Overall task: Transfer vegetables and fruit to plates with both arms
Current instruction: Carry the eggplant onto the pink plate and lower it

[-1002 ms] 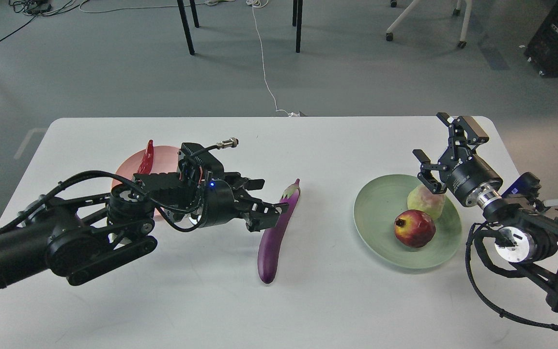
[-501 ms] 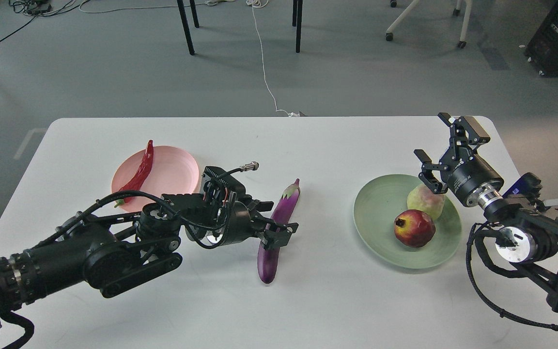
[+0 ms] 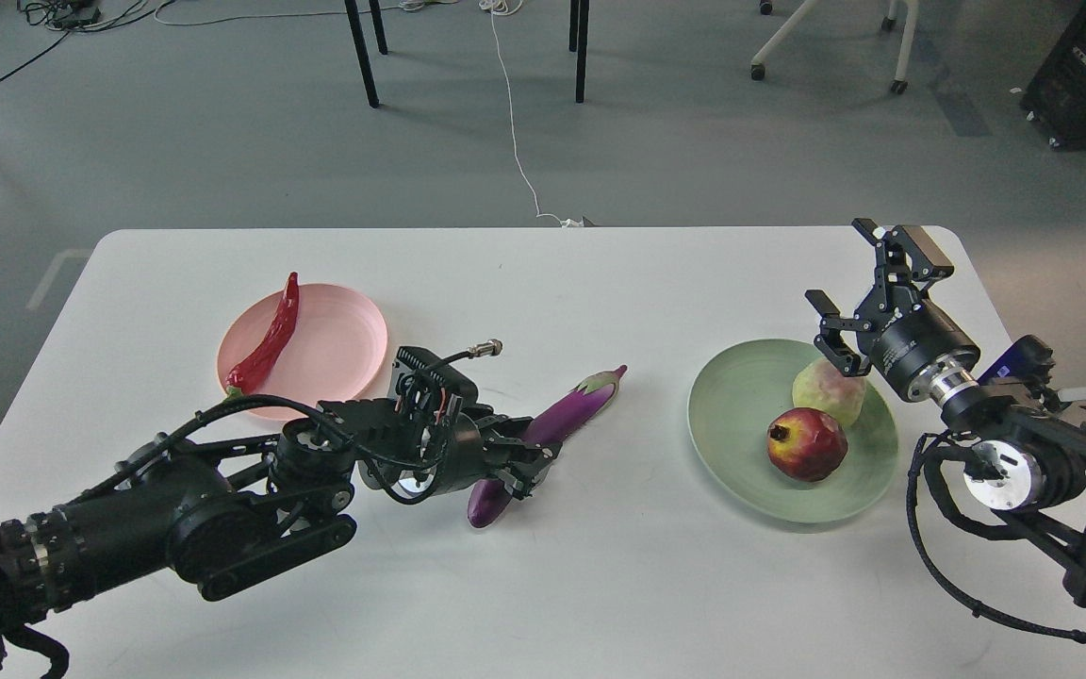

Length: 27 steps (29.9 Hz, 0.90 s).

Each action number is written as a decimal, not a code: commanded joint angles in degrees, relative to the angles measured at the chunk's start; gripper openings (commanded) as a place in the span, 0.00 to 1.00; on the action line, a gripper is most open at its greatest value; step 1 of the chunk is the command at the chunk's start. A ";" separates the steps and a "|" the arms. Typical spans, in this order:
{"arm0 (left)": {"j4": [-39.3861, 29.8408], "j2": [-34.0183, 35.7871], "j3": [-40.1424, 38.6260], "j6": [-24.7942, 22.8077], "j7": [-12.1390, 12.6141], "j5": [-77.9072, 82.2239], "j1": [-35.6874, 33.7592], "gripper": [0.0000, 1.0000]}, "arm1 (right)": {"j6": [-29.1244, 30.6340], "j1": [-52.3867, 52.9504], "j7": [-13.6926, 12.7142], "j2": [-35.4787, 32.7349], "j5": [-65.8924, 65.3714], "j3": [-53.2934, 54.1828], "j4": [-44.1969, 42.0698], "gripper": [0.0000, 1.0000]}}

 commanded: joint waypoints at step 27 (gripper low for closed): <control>3.46 25.27 -11.50 5.10 -3.81 -11.62 6.69 0.31 | -0.11 -0.01 0.00 0.24 0.00 0.12 0.26 0.99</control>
